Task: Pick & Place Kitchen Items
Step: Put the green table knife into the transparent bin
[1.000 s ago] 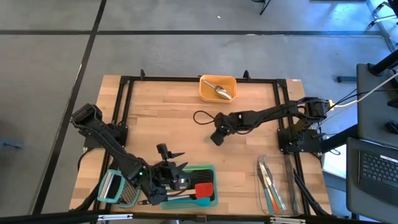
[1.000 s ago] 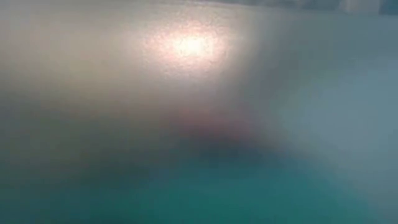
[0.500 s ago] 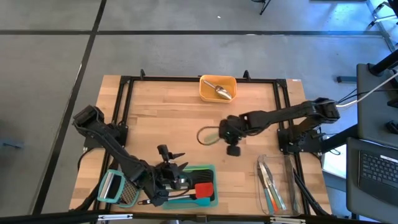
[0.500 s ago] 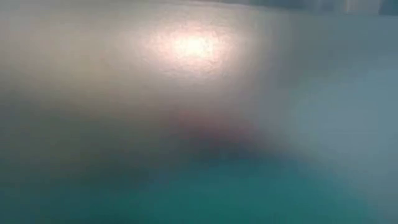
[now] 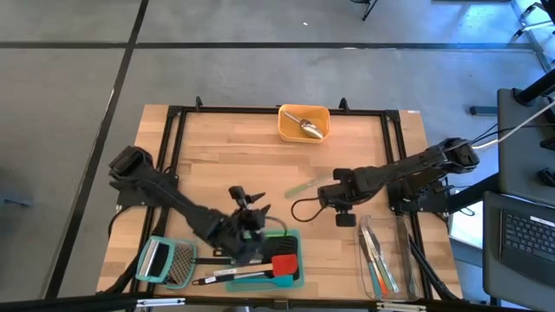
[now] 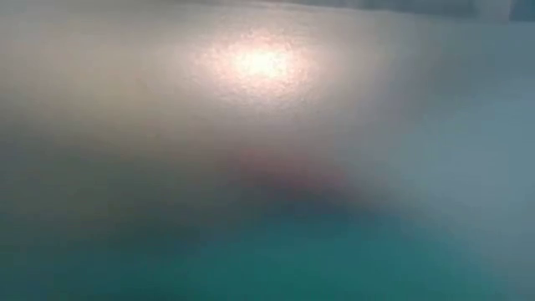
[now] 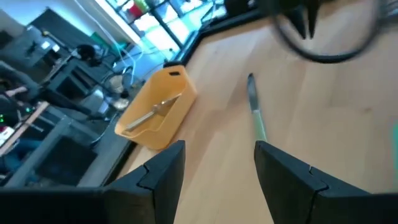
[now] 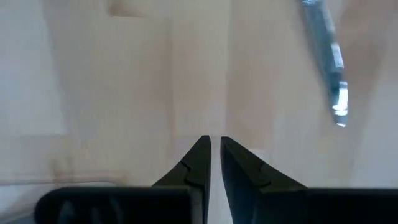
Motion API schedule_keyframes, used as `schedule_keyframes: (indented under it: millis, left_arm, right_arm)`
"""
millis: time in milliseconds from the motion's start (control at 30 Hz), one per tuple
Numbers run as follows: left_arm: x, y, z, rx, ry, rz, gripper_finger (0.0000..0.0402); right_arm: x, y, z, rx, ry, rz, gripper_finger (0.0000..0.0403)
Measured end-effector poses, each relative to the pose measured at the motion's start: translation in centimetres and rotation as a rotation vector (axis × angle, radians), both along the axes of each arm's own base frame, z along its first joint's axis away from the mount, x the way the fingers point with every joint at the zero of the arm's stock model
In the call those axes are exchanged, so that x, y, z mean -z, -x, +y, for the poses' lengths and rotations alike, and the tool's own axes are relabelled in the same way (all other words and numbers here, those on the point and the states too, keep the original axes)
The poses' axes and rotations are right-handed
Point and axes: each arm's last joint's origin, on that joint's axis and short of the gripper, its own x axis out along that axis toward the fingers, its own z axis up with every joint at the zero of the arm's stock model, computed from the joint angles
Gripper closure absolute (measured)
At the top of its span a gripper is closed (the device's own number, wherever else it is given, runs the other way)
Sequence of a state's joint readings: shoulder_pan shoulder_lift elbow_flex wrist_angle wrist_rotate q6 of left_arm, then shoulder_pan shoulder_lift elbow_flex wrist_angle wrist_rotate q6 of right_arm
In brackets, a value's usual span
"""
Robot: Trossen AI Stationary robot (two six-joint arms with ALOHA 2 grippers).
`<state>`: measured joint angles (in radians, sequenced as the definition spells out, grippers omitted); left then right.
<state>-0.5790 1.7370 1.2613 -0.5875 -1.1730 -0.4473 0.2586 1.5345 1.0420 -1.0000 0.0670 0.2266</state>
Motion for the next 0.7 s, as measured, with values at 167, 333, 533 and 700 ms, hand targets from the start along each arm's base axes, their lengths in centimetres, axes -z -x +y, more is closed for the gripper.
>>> schedule_keyframes:
  millis: [167, 333, 533, 700]
  left_arm:
    - [-0.2, -2.5, 2.9, 0.016, 0.052, 0.054, 0.0224]
    - [-1.1, -4.7, 4.9, 0.095, 0.063, 0.046, 0.0253]
    - [-2.8, -7.6, 7.1, 0.35, 0.197, -0.109, 0.0277]
    - [-2.2, -9.6, 10.1, 0.54, 0.279, -0.262, 0.0278]
  right_arm:
    - [-0.9, 0.9, 1.4, -0.039, 0.153, -0.08, 0.0363]
    - [-1.8, 3.8, 1.7, -0.024, 0.213, -0.24, 0.0363]
    - [-0.9, 8.4, 0.2, 0.118, 0.203, -0.528, 0.0363]
    - [1.1, 9.5, 0.1, -0.017, -0.045, -0.76, 0.0363]
